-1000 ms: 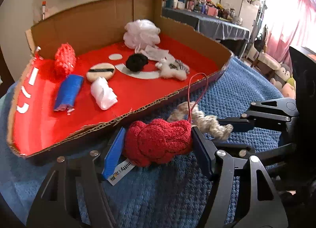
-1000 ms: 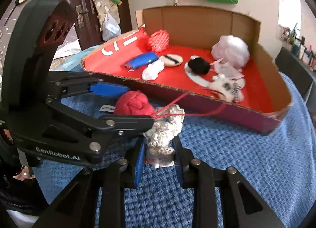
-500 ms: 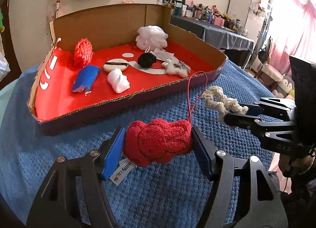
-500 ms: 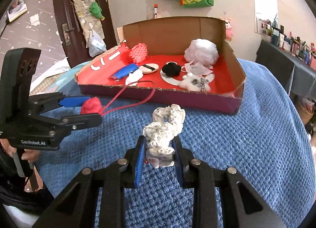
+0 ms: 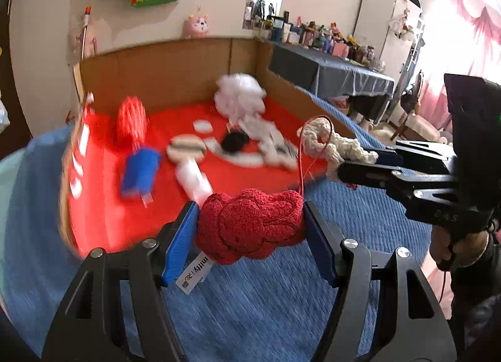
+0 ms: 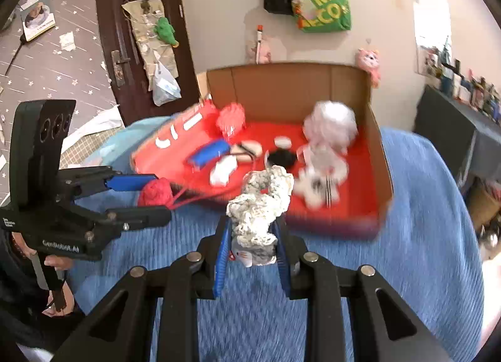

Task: Organize soft objects
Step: 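Carry the red knitted piece with the left tool while the right tool carries the white rope into the box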

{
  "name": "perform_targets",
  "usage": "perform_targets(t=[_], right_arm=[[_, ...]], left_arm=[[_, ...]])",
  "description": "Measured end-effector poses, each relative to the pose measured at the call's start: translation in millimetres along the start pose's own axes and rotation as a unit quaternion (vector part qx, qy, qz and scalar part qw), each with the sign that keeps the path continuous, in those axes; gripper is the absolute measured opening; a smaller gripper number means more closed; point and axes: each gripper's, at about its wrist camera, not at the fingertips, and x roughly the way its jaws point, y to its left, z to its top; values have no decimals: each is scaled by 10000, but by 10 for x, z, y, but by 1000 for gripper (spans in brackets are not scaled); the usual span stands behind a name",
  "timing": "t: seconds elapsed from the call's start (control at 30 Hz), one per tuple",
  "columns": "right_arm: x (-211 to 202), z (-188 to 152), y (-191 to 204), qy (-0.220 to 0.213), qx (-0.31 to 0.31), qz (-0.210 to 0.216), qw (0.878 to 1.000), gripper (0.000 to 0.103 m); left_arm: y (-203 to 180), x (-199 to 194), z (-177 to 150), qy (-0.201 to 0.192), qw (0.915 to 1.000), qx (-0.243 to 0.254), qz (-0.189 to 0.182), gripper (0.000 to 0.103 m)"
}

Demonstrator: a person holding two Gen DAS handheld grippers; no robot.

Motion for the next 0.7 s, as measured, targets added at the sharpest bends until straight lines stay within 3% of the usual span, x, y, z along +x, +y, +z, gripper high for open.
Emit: perform_targets(t=[0.13,0.33,0.5,0.7], right_arm=[[205,480,-130,17,-39,139,9999,29],[804,1061,-438,467,184,173,9986,29],[1342,1300,-638,908,340,206,9951,29],[1740,1354,-638,1354,279,363,9897,29]], left_arm=[[174,107,414,0,9999,143,44,65],[490,531,921,351,9991,186,121,65],[716,922,1155,626,9975,215,229,65],[913,1272,1293,907,9953,253,233,65]])
